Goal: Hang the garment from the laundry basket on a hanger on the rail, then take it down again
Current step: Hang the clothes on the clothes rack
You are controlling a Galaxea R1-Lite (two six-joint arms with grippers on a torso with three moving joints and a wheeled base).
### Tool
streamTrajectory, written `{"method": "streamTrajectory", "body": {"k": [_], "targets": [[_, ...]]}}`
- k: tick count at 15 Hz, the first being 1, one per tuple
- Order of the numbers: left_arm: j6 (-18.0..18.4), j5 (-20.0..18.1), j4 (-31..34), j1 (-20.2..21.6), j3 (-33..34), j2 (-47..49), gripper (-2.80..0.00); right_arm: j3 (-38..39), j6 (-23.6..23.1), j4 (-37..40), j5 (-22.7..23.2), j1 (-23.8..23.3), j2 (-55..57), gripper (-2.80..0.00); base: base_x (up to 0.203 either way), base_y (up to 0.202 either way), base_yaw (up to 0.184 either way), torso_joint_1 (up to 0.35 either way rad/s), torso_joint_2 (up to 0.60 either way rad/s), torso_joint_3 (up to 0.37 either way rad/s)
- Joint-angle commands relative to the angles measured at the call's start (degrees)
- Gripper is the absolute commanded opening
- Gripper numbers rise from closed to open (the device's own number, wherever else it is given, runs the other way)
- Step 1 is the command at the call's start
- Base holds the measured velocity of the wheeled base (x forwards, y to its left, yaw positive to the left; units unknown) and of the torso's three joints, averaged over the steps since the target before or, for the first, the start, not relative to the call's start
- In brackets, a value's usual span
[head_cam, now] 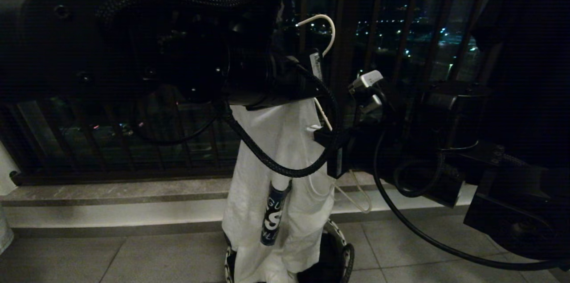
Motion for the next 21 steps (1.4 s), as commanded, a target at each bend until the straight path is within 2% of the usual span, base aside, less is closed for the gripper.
{"method": "streamTrajectory", "body": {"k": [1, 16, 17, 21], "targets": [[0.11, 0.13, 0.11, -1.08, 1.09, -0.88, -2.80, -0.02, -0.05, -1.11, -0.02, 0.00, 0.23, -2.80, 0.000, 0.000, 0.000, 0.000, 0.00, 0.000], [0.76, 0.22, 0.11, -1.73, 2.06, -1.32, -2.80, -0.46, -0.05, -2.27, -0.12, -1.58, 0.32, -2.80, 0.000, 0.000, 0.000, 0.000, 0.00, 0.000], [0.85, 0.22, 0.11, -1.73, 2.06, -1.40, 0.00, -0.46, -0.05, -2.35, -0.21, -1.60, 0.58, -2.80, 0.000, 0.000, 0.000, 0.000, 0.00, 0.000], [1.03, 0.22, 0.20, -1.73, 2.06, -1.49, 0.00, -0.62, -0.05, -2.36, -0.21, -2.02, 0.58, -2.80, 0.000, 0.000, 0.000, 0.000, 0.00, 0.000]]}}
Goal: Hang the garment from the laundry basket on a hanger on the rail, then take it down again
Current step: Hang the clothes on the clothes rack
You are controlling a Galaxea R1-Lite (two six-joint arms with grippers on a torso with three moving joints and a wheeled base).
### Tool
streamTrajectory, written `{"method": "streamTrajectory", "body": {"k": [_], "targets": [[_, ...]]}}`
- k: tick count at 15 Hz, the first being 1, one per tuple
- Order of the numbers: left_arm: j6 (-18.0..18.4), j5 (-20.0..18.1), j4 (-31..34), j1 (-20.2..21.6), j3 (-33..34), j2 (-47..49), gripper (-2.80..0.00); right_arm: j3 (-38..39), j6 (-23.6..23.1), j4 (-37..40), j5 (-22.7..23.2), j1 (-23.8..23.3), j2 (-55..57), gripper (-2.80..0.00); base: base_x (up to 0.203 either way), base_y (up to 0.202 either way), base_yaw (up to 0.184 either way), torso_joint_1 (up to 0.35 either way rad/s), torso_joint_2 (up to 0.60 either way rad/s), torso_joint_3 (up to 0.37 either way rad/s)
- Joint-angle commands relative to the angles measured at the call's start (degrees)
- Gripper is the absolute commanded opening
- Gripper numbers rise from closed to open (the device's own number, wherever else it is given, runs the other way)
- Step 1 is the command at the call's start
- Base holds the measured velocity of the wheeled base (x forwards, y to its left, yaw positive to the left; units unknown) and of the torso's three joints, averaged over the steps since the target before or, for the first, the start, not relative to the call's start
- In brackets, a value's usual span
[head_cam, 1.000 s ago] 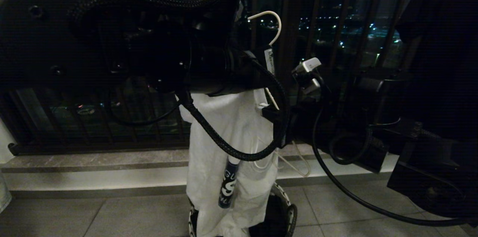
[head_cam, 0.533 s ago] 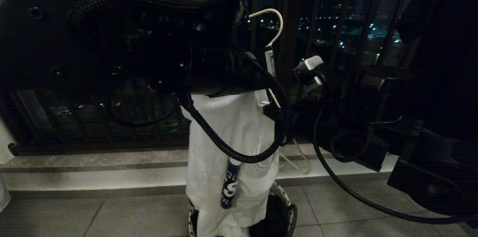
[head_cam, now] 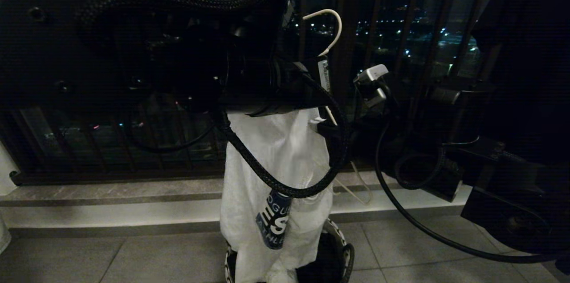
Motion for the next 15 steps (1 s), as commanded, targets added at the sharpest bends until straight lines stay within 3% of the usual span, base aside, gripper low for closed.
{"method": "streamTrajectory", "body": {"k": [1, 9, 15], "targets": [[-0.10, 0.21, 0.11, 0.00, 0.00, -0.08, 0.00, -0.18, -0.05, -0.30, 0.08, -0.50, 0.06, -2.80, 0.000, 0.000, 0.000, 0.000, 0.00, 0.000], [2.62, 0.52, 0.55, 0.55, 1.30, -6.83, 0.00, -1.01, -0.05, -0.30, 0.08, -2.55, -0.03, -2.80, 0.000, 0.000, 0.000, 0.000, 0.00, 0.000], [5.59, 0.31, 0.46, 11.55, 0.15, -9.80, 0.00, -1.10, 0.55, -0.30, 0.17, -3.01, -0.38, -2.80, 0.000, 0.000, 0.000, 0.000, 0.00, 0.000]]}}
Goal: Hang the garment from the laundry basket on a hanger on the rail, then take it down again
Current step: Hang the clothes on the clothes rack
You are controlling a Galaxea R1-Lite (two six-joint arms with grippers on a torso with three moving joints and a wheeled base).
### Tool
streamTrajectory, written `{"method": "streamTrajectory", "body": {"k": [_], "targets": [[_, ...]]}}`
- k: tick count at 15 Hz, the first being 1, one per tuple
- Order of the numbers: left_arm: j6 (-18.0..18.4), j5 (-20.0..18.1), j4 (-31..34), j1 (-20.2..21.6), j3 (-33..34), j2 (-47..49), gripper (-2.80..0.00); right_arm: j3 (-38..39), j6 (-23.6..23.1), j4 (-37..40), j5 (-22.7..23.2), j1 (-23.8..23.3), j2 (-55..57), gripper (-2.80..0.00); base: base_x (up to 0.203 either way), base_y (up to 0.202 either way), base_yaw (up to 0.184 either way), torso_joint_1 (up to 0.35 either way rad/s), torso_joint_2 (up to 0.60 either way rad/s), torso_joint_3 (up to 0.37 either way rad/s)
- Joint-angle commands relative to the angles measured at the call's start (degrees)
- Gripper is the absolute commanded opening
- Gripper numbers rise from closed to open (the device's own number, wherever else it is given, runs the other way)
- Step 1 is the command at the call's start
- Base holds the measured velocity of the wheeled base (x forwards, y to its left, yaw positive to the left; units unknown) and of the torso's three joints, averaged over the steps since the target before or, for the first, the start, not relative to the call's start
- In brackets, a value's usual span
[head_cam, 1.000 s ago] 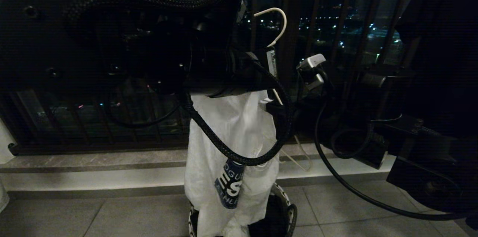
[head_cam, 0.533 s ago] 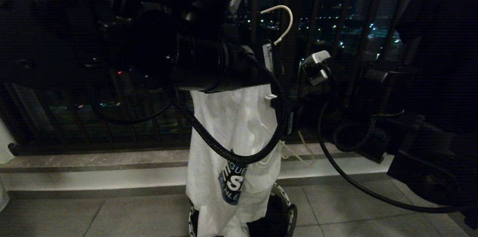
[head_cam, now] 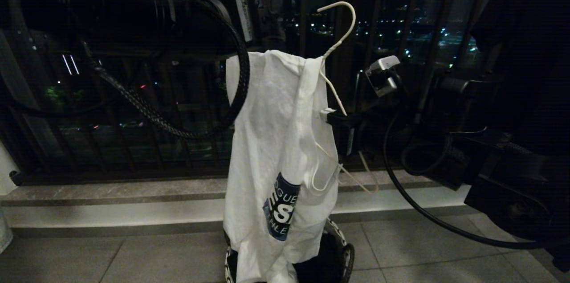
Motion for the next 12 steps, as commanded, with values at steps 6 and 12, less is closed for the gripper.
{"method": "streamTrajectory", "body": {"k": [6, 12], "targets": [[1.45, -0.99, 0.18, 4.82, 0.84, 0.67, -2.80, 0.06, 0.46, -0.10, 0.39, 0.00, -0.58, -2.80, 0.000, 0.000, 0.000, 0.000, 0.00, 0.000], [19.36, -26.71, 14.33, 15.91, -6.62, 2.47, -2.80, -0.29, 3.14, 0.44, 11.91, -3.63, -0.72, -2.80, 0.000, 0.000, 0.000, 0.000, 0.00, 0.000]]}}
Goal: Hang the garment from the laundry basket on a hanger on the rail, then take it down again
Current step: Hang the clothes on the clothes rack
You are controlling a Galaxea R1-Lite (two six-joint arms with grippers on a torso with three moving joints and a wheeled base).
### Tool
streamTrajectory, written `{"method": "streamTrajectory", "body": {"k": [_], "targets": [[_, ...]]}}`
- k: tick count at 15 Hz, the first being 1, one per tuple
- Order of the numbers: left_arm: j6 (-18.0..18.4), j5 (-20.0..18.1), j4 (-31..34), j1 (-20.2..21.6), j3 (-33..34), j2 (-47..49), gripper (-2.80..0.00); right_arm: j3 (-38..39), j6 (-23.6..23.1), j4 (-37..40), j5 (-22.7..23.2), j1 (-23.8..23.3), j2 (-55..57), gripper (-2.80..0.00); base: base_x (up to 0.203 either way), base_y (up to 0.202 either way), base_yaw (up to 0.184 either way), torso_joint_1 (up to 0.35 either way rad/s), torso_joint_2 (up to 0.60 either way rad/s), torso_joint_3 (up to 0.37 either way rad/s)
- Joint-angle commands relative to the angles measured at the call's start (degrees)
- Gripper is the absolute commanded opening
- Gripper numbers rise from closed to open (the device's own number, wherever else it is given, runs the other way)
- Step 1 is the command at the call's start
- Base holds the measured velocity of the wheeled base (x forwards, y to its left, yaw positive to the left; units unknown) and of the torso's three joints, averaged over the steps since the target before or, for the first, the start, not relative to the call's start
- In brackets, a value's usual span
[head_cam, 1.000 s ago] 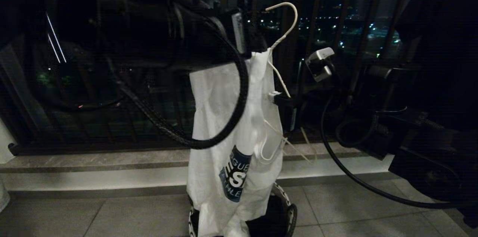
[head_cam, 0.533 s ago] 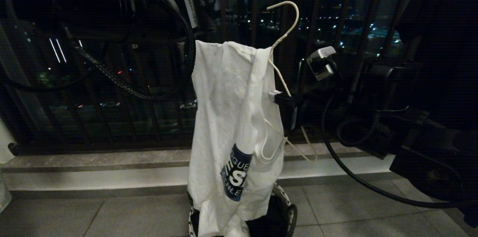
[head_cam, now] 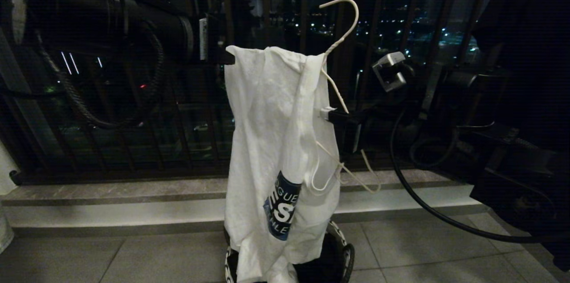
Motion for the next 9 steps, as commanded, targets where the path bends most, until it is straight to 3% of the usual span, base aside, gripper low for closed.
{"method": "streamTrajectory", "body": {"k": [1, 4, 7, 9], "targets": [[6.51, -3.71, 8.93, 2.81, -6.56, 2.72, -2.80, -0.03, 0.76, -0.17, 9.02, -2.64, -0.34, -2.80, 0.000, 0.000, 0.000, 0.000, 0.00, 0.000], [14.07, -4.28, 14.04, 3.19, -7.26, 1.03, -2.80, 0.33, 1.34, 3.15, 21.77, -5.44, -1.09, -2.80, 0.000, 0.000, 0.000, 0.000, 0.00, 0.000], [16.12, -5.59, 17.21, 3.03, -7.32, -2.53, -2.80, -0.21, 1.35, 4.99, 35.36, -8.26, -1.74, -2.80, 0.000, 0.000, 0.000, 0.000, 0.00, 0.000], [16.41, -5.60, 20.23, 2.68, -7.51, -5.34, -2.80, -1.64, 1.25, 5.96, 40.88, -8.77, -1.05, -2.80, 0.000, 0.000, 0.000, 0.000, 0.00, 0.000]]}}
